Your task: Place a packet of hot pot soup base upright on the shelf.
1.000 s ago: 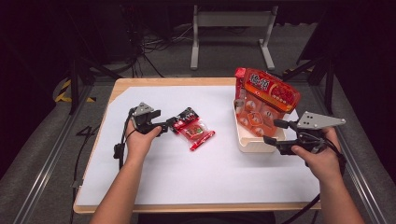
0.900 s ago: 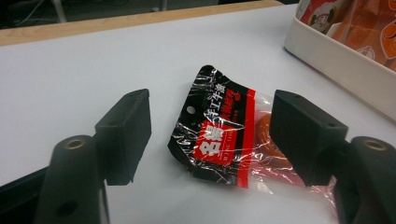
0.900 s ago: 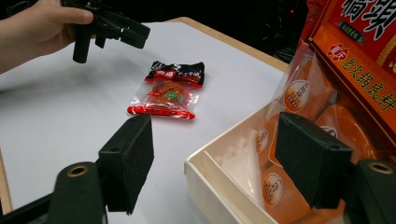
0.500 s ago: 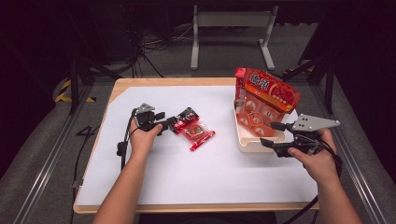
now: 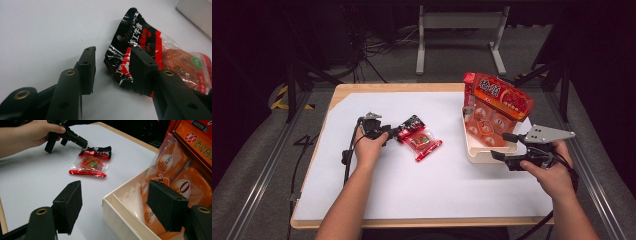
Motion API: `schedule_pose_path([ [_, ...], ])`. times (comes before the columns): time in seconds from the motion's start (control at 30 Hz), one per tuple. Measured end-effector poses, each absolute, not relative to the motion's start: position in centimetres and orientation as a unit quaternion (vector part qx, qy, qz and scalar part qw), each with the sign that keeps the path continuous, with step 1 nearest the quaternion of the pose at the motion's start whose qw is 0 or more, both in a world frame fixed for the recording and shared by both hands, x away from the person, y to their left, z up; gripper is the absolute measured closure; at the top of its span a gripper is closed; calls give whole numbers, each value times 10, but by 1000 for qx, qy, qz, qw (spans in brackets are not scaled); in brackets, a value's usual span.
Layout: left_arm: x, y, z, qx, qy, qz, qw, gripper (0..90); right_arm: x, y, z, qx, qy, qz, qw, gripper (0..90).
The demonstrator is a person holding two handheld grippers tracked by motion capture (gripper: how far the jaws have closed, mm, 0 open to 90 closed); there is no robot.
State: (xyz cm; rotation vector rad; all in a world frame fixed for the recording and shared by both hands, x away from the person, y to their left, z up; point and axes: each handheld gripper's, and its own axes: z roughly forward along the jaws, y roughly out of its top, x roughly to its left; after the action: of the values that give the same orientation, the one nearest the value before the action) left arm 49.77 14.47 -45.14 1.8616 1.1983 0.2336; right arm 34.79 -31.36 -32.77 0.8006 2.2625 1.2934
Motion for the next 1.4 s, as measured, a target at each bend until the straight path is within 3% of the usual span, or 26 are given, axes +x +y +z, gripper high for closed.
schedule_pose_path([
  [0.23,499,141,-455,751,484,69,444,575,348,-312,-329,286,814,462,206,289],
  [0.37,500,137,-456,757,488,77,428,664,349,-311,-330,285,815,460,206,289],
  [0.5,500,137,-456,758,485,75,429,815,349,-311,-330,285,816,459,204,289],
  [0.73,499,133,-455,767,475,81,424,900,350,-310,-332,286,818,456,202,289],
  [1.4,466,128,-406,745,402,131,515,900,351,-310,-332,287,816,458,202,313],
])
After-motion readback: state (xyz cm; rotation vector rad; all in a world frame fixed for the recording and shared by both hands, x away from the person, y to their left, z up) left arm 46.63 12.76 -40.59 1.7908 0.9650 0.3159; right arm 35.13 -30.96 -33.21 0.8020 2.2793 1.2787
